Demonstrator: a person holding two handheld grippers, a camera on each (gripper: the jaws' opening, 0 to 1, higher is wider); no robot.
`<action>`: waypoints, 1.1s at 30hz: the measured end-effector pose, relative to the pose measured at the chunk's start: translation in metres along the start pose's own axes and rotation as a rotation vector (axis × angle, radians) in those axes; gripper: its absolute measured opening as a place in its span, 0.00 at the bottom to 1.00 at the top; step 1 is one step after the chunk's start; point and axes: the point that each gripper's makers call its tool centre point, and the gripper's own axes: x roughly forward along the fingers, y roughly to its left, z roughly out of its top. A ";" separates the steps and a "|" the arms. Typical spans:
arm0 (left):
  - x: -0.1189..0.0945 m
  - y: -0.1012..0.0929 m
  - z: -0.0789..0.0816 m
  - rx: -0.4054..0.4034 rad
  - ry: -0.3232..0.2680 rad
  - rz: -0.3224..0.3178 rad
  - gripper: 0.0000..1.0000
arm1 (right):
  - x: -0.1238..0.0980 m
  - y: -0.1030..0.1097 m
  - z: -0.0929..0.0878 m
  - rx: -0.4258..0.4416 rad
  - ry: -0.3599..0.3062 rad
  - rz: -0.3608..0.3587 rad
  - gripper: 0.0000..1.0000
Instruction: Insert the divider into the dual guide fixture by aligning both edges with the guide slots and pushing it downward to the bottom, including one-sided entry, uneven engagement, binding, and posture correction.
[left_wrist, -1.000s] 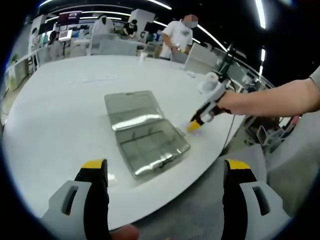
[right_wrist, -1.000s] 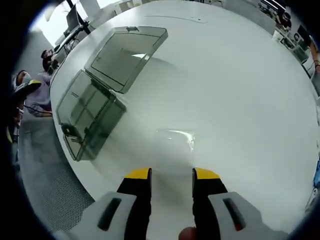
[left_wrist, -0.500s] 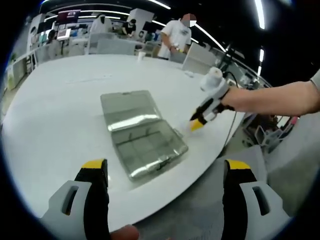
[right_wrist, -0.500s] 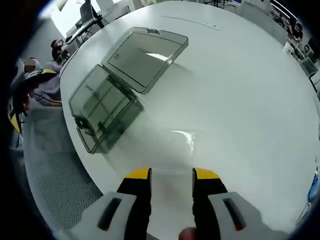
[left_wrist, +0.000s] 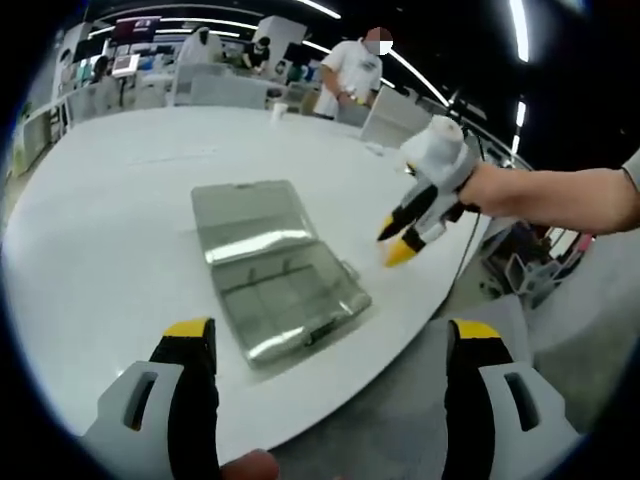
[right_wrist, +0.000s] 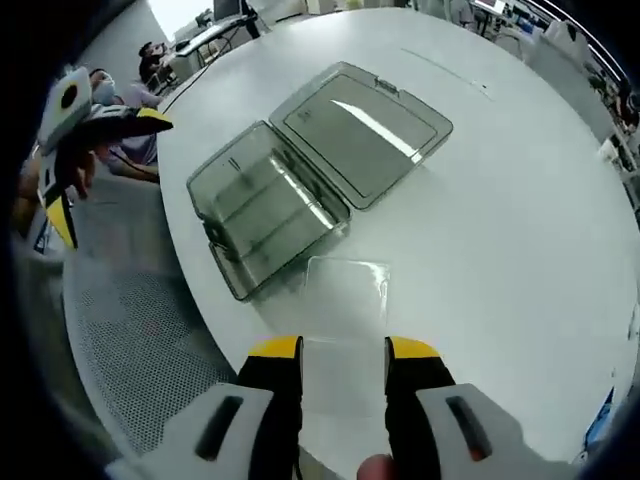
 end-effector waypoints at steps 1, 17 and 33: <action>0.001 0.000 0.000 -0.001 0.000 -0.001 0.93 | -0.002 0.003 0.002 -0.011 0.000 0.005 0.27; 0.009 -0.010 -0.001 -0.069 -0.023 -0.050 0.86 | -0.025 0.045 0.020 -0.160 0.023 0.055 0.27; 0.014 -0.023 0.004 -0.135 -0.084 -0.095 0.67 | -0.039 0.074 0.032 -0.235 0.020 0.089 0.27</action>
